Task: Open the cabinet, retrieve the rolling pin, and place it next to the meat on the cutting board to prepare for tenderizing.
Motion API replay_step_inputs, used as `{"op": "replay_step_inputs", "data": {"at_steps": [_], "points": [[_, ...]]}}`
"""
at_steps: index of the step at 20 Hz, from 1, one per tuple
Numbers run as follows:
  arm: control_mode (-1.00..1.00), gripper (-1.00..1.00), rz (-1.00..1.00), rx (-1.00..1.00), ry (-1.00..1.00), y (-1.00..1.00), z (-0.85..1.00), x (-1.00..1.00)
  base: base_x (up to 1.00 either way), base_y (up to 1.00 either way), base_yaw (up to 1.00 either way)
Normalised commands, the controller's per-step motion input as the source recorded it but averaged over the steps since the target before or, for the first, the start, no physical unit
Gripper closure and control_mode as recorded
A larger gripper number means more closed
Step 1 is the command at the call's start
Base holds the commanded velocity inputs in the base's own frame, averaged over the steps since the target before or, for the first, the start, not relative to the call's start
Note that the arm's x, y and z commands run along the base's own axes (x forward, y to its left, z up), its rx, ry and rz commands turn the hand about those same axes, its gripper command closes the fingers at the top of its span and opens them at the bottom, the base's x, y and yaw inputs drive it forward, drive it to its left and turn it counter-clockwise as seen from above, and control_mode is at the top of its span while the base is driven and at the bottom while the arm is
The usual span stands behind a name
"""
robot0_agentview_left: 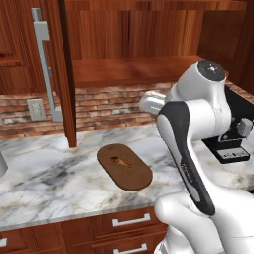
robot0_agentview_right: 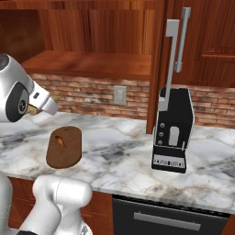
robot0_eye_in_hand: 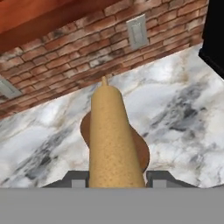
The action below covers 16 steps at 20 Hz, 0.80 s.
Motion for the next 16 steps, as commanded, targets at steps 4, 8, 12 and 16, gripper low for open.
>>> {"op": "replay_step_inputs", "data": {"at_steps": [4,8,12,16], "points": [[-1.00,1.00,0.25,0.00,0.07,0.14,-0.27,0.01,0.00,0.00,0.00],[-1.00,1.00,0.24,0.00,0.04,0.08,-0.32,0.04,0.00,0.00,0.00],[-1.00,1.00,0.25,0.00,0.05,0.05,-0.35,0.08,0.00,0.00,0.00],[-1.00,1.00,0.23,-0.01,0.02,0.07,-0.47,0.08,0.00,0.00,0.00]]}}
